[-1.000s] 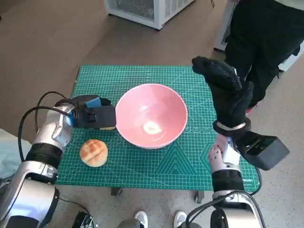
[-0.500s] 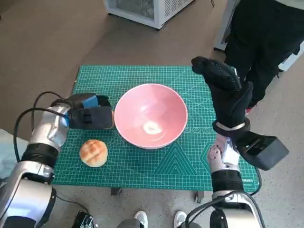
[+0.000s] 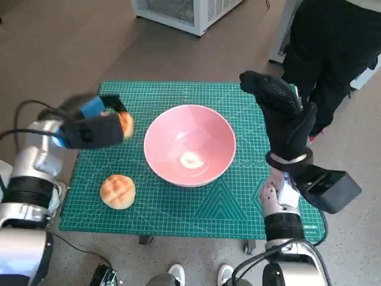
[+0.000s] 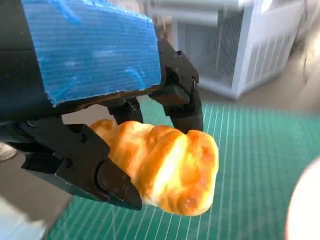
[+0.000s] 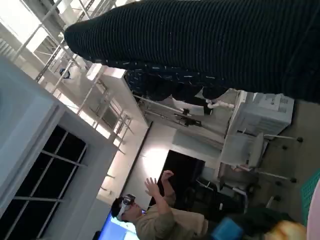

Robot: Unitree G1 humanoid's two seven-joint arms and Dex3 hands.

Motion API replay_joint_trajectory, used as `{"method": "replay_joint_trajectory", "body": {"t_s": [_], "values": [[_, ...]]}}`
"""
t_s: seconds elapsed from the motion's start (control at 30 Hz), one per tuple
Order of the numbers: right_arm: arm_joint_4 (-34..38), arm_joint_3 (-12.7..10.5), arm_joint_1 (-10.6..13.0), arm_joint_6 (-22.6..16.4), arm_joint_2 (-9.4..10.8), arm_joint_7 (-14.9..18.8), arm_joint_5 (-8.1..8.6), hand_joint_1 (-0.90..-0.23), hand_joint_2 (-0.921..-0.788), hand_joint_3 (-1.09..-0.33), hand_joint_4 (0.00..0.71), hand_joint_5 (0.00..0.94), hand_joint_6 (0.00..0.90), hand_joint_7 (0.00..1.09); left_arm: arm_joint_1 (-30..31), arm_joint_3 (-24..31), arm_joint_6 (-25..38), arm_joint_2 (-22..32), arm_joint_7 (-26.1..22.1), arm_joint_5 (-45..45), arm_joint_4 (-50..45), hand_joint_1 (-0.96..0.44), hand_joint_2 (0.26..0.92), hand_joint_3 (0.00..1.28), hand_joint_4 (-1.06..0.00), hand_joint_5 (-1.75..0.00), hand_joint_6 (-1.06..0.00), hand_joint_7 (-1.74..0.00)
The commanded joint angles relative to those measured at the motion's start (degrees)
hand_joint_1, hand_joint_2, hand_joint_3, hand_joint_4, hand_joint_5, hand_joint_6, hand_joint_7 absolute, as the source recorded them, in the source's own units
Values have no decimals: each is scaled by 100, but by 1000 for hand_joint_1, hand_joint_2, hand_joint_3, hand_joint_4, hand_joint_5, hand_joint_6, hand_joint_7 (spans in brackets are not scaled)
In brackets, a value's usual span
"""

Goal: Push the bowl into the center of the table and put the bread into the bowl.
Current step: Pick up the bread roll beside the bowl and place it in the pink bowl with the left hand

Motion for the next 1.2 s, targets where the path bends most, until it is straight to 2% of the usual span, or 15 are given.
{"method": "replay_joint_trajectory", "body": {"t_s": [0.03, 0.2, 0.33, 0.63, 0.9, 1.2], "values": [[35, -14, 105, 65, -5, 81, 75, -736, -921, -838, 213, 0, 62, 544, 217, 436, 189, 249, -126, -334, -970, 3, 919, 30, -757, -1080, -647, -1156], [39, -21, 97, 69, -21, 100, 93, -736, -921, -837, 214, 1, 61, 543, 526, 818, 348, 335, -197, -589, -1970, 3, 920, 23, -765, -1060, -651, -1162], [45, -27, 99, 56, -20, 119, 100, -736, -921, -836, 215, 1, 59, 540, 742, 1069, 157, 341, -166, -816, -2489, 4, 916, 19, -780, -1037, -660, -1160], [13, -27, 120, 42, -21, 127, 96, -736, -921, -838, 213, 0, 57, 536, 1085, 1216, -132, 154, -138, -1006, -3375, 4, 902, 8, -847, -950, -684, -1148], [0, -27, 138, 34, -25, 136, 98, -729, -921, -836, 214, 1, 59, 535, 1169, 903, 115, -185, -376, -861, -4154, 3, 900, 7, -856, -927, -685, -1161], [-37, -36, 187, 24, -41, 153, 105, -722, -921, -836, 215, 1, 59, 534, 1011, 389, 249, -628, -462, -465, -4058, 3, 912, 8, -829, -974, -657, -1169]]}}
